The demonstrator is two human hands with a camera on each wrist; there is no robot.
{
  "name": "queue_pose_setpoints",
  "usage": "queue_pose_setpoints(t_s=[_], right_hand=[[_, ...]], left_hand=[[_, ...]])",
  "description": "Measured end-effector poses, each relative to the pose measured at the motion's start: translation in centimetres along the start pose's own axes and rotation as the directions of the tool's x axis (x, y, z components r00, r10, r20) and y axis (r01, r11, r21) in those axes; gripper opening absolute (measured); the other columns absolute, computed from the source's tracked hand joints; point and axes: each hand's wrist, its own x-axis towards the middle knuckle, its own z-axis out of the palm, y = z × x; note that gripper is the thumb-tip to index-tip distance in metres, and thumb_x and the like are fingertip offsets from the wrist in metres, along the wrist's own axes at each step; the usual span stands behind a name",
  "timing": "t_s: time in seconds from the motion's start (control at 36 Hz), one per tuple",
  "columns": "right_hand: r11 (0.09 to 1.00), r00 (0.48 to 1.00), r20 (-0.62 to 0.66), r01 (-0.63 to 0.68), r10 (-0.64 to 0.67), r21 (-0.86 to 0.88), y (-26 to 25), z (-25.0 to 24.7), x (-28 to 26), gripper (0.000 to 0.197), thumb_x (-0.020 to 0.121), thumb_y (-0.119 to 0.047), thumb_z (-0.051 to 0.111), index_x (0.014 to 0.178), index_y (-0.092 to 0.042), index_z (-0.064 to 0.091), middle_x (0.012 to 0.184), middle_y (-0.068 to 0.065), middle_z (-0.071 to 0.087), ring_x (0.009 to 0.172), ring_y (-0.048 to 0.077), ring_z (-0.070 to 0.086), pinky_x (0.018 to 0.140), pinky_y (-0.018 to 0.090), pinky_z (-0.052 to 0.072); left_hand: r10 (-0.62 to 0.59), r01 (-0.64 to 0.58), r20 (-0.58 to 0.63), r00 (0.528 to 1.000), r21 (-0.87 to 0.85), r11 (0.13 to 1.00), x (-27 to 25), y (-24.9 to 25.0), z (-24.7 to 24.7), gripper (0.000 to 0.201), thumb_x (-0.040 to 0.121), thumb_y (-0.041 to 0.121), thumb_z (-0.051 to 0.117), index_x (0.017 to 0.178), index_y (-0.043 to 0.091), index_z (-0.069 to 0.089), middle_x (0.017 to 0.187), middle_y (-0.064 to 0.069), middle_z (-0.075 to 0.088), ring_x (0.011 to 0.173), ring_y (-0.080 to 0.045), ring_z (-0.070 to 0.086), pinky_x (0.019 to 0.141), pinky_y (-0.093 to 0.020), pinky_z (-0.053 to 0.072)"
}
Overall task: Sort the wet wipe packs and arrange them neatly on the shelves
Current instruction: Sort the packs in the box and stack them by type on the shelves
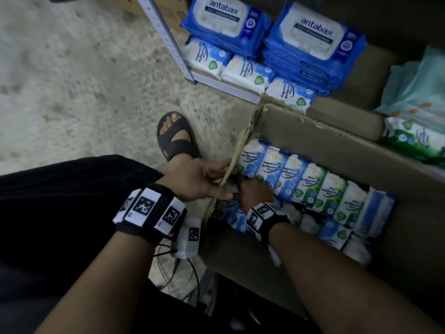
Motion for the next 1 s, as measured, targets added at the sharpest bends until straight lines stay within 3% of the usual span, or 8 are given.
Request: queue_pose_setpoints(t_s=[0.14,0.36,0.5,0.61,0.69,0.75,0.81,1.0], right_hand=[[0.998,0.996,-0.082,0.033,-0.029,0.049,-0.1,0.1,-0.6,0.059,0.088,-0.037,0.066,0.137,-0.013,0.042,0.111,0.016,0.063,0.097,0.036,0.064,0.071,0.041,0.054],[0.952,0.932,-0.2,0.286,-0.303,-0.107,1.8,0.4,-3.3,0.024,0.069,-0.011,0.08,0.091,-0.012,0.068,0.1,0.009,0.06,0.086,0.031,0.061,0.05,0.033,0.049],[0.783,0.841,0.002,0.505,-0.541,-0.364,3.2,0.7,-5.0,0.03,0.056,-0.018,0.088,0.084,-0.019,0.077,0.112,0.004,0.068,0.095,0.029,0.064,0.073,0.037,0.053],[0.726,0.847,0.191,0.526,-0.497,-0.443,3.8,1.1,-5.2,0.056,0.045,-0.032,0.095,0.097,-0.023,0.079,0.123,0.005,0.068,0.105,0.03,0.068,0.084,0.042,0.058],[0.714,0.855,0.31,0.519,-0.417,-0.471,3.6,1.2,-5.1,0.061,0.065,-0.034,0.087,0.122,-0.024,0.069,0.141,0.008,0.055,0.125,0.035,0.055,0.107,0.054,0.042],[0.699,0.845,0.365,0.531,-0.392,-0.479,3.2,1.4,-5.3,0.06,0.091,-0.028,0.064,0.147,-0.024,0.043,0.161,0.009,0.023,0.146,0.036,0.024,0.117,0.062,0.014],[0.709,0.856,0.356,0.512,-0.374,-0.485,3.2,1.7,-5.4,0.058,0.101,-0.025,0.047,0.154,-0.024,0.025,0.165,0.008,0.002,0.151,0.034,0.002,0.118,0.061,0.0],[0.753,0.885,0.363,0.447,-0.293,-0.483,2.3,2.4,-5.0,0.057,0.102,-0.027,0.044,0.155,-0.024,0.021,0.165,0.007,-0.007,0.15,0.032,-0.002,0.116,0.063,0.003]], left_hand=[[-0.004,0.004,0.015,1.0,-0.028,1.0,-0.2,0.1,-0.1,0.068,0.08,0.009,0.078,0.138,0.032,0.052,0.111,0.017,0.071,0.107,0.007,0.061,0.089,-0.013,0.047],[0.031,-0.023,0.043,0.999,-0.17,0.985,-0.5,0.4,0.8,0.061,0.081,-0.006,0.07,0.129,0.028,0.057,0.103,0.013,0.073,0.089,0.007,0.065,0.068,-0.007,0.048],[0.028,-0.015,0.066,0.997,-0.187,0.982,-0.3,0.4,1.0,0.058,0.082,-0.006,0.07,0.115,0.04,0.058,0.105,0.017,0.072,0.098,0.007,0.064,0.073,-0.009,0.049],[0.0,0.017,0.079,0.997,-0.213,0.977,-0.3,0.5,1.1,0.058,0.078,0.0,0.072,0.117,0.041,0.058,0.113,0.012,0.071,0.108,-0.001,0.064,0.077,-0.013,0.052],[-0.02,0.035,0.073,0.997,-0.205,0.978,-0.3,0.5,1.1,0.061,0.07,0.013,0.077,0.119,0.043,0.057,0.118,0.009,0.07,0.114,-0.006,0.062,0.086,-0.019,0.052],[-0.024,0.038,0.069,0.997,-0.204,0.978,-0.3,0.4,1.0,0.062,0.07,0.013,0.078,0.12,0.042,0.057,0.117,0.008,0.071,0.112,-0.006,0.064,0.086,-0.019,0.053],[-0.024,0.038,0.072,0.997,-0.198,0.979,-0.3,0.3,1.0,0.061,0.073,0.01,0.077,0.122,0.041,0.057,0.116,0.007,0.071,0.111,-0.007,0.065,0.082,-0.018,0.052],[-0.029,0.04,0.076,0.997,-0.155,0.987,-0.2,0.4,0.7,0.06,0.077,0.01,0.077,0.123,0.043,0.057,0.115,0.008,0.071,0.109,-0.006,0.065,0.08,-0.017,0.051]])
